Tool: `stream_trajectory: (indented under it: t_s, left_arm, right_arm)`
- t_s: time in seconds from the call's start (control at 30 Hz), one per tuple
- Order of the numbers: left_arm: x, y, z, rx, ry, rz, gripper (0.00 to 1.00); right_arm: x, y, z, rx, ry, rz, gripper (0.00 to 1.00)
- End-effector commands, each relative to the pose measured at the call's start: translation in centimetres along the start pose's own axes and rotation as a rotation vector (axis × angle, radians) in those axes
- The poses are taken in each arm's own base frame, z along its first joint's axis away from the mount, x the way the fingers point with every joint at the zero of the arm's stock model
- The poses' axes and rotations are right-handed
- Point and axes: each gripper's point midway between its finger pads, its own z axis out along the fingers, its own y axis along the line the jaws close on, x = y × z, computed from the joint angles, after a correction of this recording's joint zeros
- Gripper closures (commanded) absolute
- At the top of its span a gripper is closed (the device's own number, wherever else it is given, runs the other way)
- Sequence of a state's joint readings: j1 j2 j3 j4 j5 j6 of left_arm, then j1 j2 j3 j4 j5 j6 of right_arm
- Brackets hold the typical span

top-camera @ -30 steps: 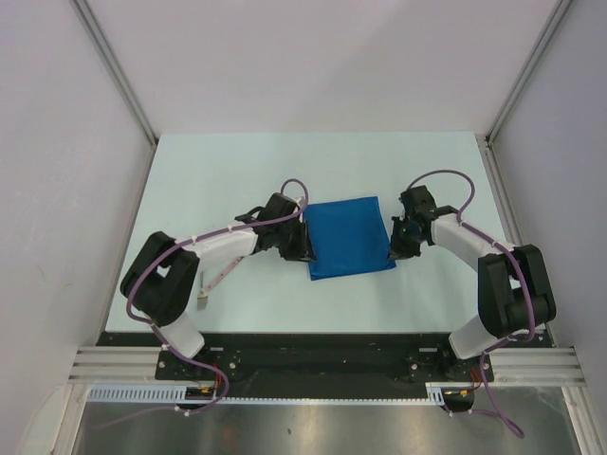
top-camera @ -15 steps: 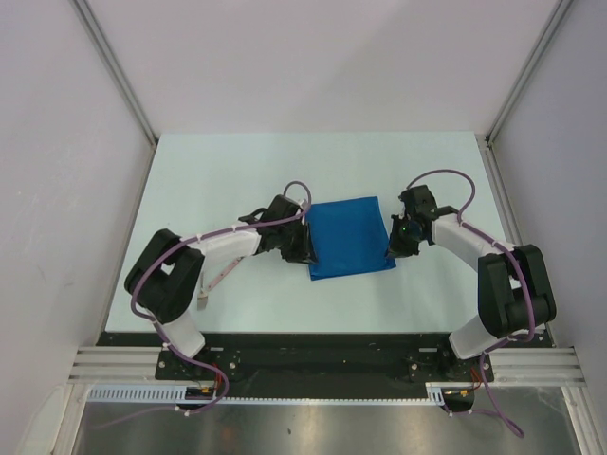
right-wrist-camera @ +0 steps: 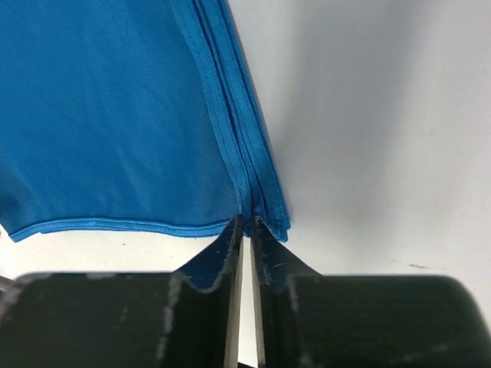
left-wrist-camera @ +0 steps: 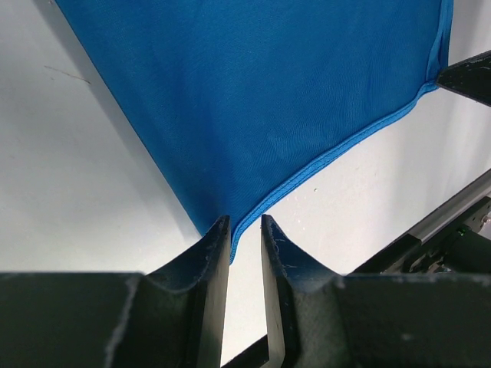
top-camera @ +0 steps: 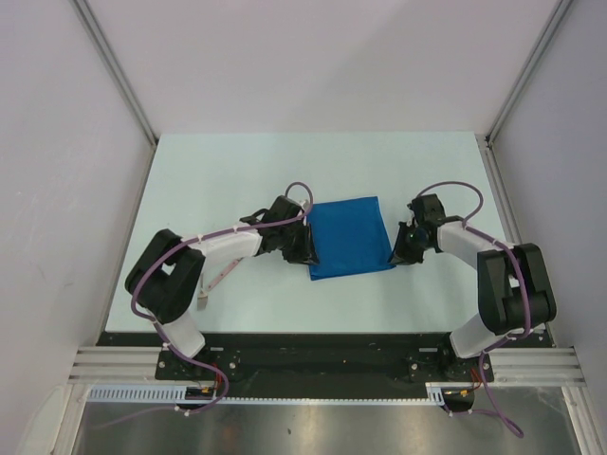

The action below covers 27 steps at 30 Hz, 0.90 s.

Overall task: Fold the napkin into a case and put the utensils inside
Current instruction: Pick up the top corner of the square-folded napkin from the center of the board.

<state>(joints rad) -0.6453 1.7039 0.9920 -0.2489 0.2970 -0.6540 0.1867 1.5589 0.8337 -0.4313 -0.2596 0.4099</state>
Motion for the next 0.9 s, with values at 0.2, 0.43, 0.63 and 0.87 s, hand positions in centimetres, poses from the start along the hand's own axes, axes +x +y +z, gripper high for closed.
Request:
stream_trajectory:
  t_s: [0.2,0.43,0.63,0.87]
  left_arm:
    - [-0.2,-0.8,-0.6,0.03,-0.02,0.009,0.73]
    - [-0.3,-0.9,-0.8,0.031,-0.027,0.014,0.73]
    - [-0.2,-0.8,-0.7,0.027,-0.024,0.014,0.73]
    - [-0.4,-0.9,-0.5,0.031,-0.025,0.009,0.73]
  right_arm:
    - [0.0,0.5,0.8,-0.048,-0.006,0.01,0.78]
    - [0.4,-0.3,1.2,-0.018,0.002,0.011,0.73]
    - [0.8,-1.1,0.8,0.056,-0.014,-0.009,0.73]
    - [0.8,-1.7,1.5,0.167,-0.032,-0.058,0.75]
